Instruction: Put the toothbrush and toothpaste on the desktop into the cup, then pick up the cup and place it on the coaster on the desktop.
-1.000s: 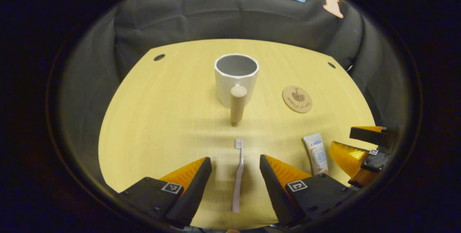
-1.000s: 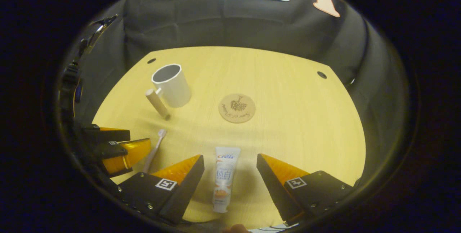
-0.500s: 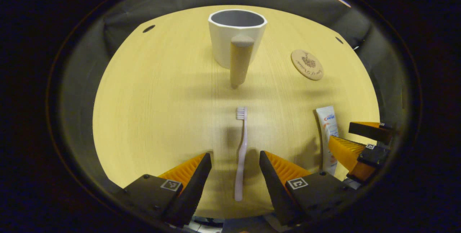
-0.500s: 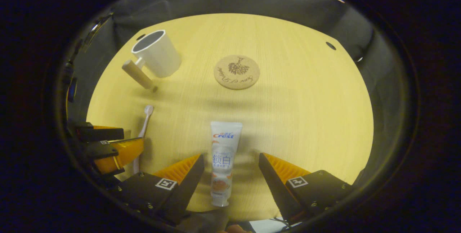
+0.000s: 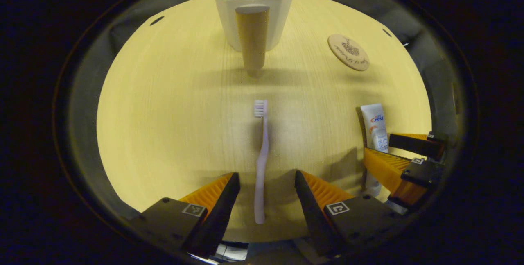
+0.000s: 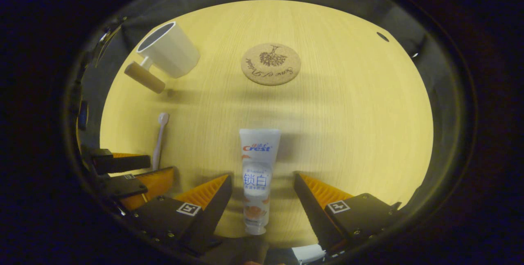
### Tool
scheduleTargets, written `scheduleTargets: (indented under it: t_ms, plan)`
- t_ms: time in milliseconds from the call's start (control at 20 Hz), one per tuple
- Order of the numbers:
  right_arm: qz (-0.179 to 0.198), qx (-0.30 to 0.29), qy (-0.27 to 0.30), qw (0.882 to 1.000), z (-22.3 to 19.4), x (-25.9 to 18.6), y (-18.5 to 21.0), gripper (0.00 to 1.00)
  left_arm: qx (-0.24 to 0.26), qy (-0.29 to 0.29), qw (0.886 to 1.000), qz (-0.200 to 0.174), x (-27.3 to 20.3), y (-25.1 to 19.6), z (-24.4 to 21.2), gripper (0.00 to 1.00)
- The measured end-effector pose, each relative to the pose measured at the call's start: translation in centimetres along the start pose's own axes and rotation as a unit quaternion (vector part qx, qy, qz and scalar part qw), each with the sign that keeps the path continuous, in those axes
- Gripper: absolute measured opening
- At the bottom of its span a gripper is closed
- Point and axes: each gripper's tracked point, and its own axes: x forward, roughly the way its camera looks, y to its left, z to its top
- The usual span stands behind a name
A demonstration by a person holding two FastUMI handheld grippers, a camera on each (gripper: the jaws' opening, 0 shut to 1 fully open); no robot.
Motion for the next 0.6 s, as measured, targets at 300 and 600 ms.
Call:
scheduleTargets:
  t_ms: [300,600]
  plan:
    - [0.002,-0.006,0.014,1.000,-0.20,0.52,0.03,0.90,0.007,0.011,1.000,0.016,0.01,0.79,0.04,0.69]
    - [0.000,-0.010,0.022,1.000,-0.49,0.67,-0.29,0.65,0.002,0.016,1.000,0.013,0.01,0.63,0.08,0.40]
